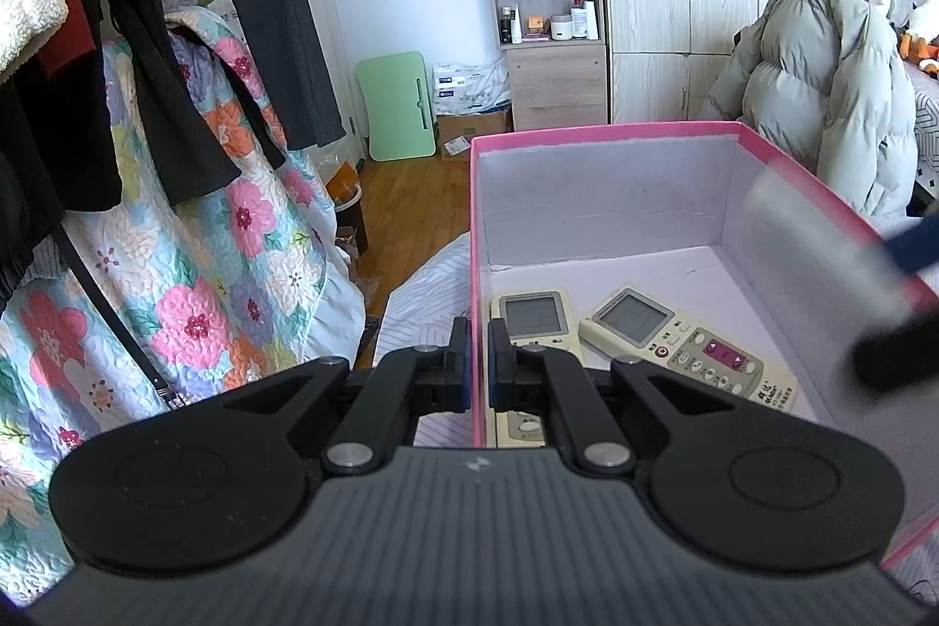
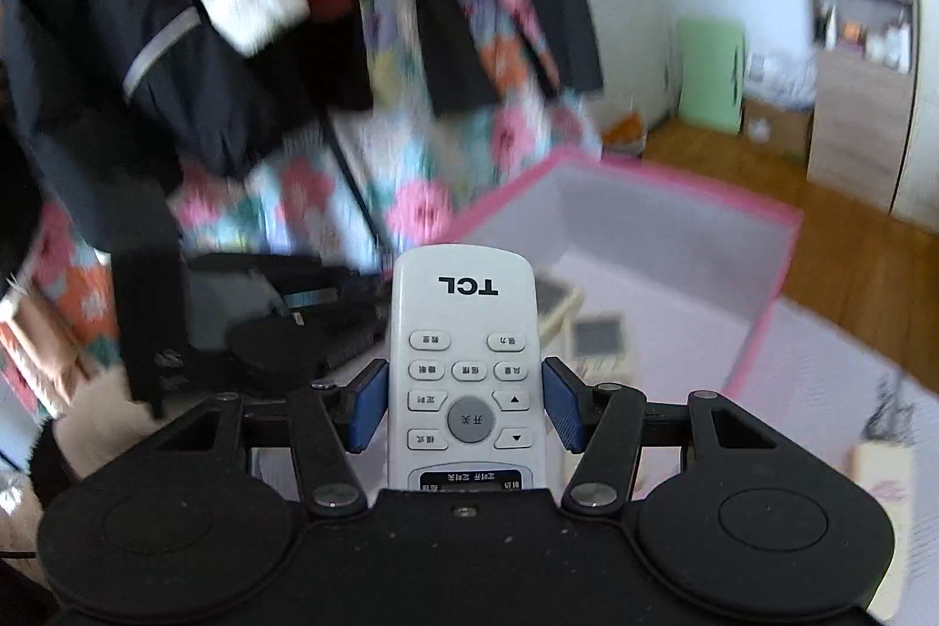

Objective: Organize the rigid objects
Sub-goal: 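Carry the white TCL remote into the pink box and release it, then grasp the cream remote with printed label using the right gripper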

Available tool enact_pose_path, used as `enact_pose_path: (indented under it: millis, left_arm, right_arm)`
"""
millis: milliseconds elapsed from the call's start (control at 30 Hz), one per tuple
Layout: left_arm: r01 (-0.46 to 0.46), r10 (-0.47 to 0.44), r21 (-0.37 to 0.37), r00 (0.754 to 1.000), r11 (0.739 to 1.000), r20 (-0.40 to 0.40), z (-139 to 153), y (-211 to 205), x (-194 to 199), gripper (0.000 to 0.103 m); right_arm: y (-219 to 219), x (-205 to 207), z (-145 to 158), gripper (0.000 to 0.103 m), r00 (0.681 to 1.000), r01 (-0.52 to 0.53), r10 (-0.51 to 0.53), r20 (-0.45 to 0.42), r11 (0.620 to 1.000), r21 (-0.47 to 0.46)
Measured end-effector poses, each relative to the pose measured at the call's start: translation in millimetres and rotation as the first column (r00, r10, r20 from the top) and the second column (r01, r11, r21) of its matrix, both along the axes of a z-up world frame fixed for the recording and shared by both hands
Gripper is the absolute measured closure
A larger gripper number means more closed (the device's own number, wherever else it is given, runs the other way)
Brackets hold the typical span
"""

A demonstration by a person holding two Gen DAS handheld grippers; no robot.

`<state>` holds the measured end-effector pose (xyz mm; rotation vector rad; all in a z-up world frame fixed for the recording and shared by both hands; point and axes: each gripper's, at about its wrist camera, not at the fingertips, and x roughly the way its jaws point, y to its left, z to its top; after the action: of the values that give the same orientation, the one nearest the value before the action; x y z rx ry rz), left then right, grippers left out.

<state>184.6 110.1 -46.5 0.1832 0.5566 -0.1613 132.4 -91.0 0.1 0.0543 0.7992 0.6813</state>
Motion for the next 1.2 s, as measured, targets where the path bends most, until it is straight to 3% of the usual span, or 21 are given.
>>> enact_pose_path:
  millis: [133,333,533,633,700,833,933,1100,1200]
  left_arm:
    - [0.004,-0.004,-0.01,1.0,1.0,0.002,-0.4,0.0,-0.3,0.099]
    - [0.004,-0.004,-0.01,1.0,1.0,0.003,-0.3,1.3,-1.1,0.099]
    - [0.005,-0.005,-0.016,1.0,1.0,0.003,0.5,3.9,-0.9,0.099]
    - [0.005,-0.004,-0.014,1.0,1.0,0.005,0.4,4.1,-1.6,0.099]
    - [0.005,-0.005,-0.014,1.0,1.0,0.004,0.4,4.1,-1.7,0.099]
    - [0.004,-0.004,-0.015,1.0,1.0,0.004,1.1,5.0,-1.9,0.099]
    - [0.005,-0.005,-0.017,1.0,1.0,0.005,0.6,4.1,-2.2,0.099]
    - [0.006,-0.006,-0.007,1.0,1.0,0.013,0.7,3.0,-3.5,0.099]
    - [0.006,-0.006,-0.01,1.0,1.0,0.013,0.2,3.1,-3.5,0.099]
  right_arm:
    - [21.0,14.6,-25.5,0.042,0.997,-0.014,0.009,-0.075,0.997,-0.074]
    - [39.3,16.9,-41.6,0.042,0.988,-0.029,0.012,-0.155,0.994,-0.108]
    - [30.0,30.4,-47.3,0.041,0.959,0.057,-0.06,-0.277,0.998,-0.02]
    - [23.9,28.9,-46.5,0.041,0.954,0.067,-0.058,-0.294,0.998,0.021]
    - [14.4,23.6,-39.2,0.041,0.961,0.094,-0.08,-0.266,0.995,0.041]
    - [-24.7,-2.9,-11.8,0.04,0.987,0.121,-0.103,-0.121,0.981,0.153]
    - [-60.2,-20.0,-1.6,0.04,0.982,0.186,-0.18,-0.049,0.962,0.201]
    - [-116.0,-33.1,-2.1,0.04,0.938,0.344,-0.347,0.02,0.934,0.094]
    - [-141.8,-31.6,-13.7,0.04,0.903,0.43,-0.429,0.033,0.903,-0.027]
